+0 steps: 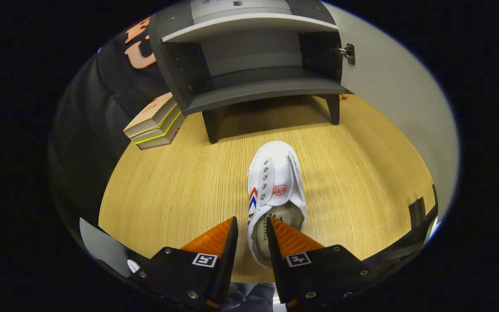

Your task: Open the shoe cabinet door, grab the shoes and put them into the shoe cabinet, then close the shoe cabinet door.

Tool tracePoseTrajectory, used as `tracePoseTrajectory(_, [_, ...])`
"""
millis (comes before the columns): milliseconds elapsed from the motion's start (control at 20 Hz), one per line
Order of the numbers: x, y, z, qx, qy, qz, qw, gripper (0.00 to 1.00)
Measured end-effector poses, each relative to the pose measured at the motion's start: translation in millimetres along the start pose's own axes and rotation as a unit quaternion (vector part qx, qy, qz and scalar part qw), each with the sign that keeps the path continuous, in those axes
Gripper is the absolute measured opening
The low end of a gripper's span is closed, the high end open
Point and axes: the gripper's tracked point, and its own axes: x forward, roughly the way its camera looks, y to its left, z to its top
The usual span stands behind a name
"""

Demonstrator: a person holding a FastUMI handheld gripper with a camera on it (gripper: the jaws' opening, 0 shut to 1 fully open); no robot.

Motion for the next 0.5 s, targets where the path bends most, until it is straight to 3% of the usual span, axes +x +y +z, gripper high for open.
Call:
tracePoseTrajectory(350, [9.8,-1.1,-4.9,0.018,0.022,0.000,1.000,0.43])
tracePoseTrajectory(450, [12.9,0.4,-4.1,0.019,0.021,0.006,1.000,0.37])
tracePoseTrajectory(500, [14.3,3.3,-4.0,0.017,0.023,0.010,1.000,0.26])
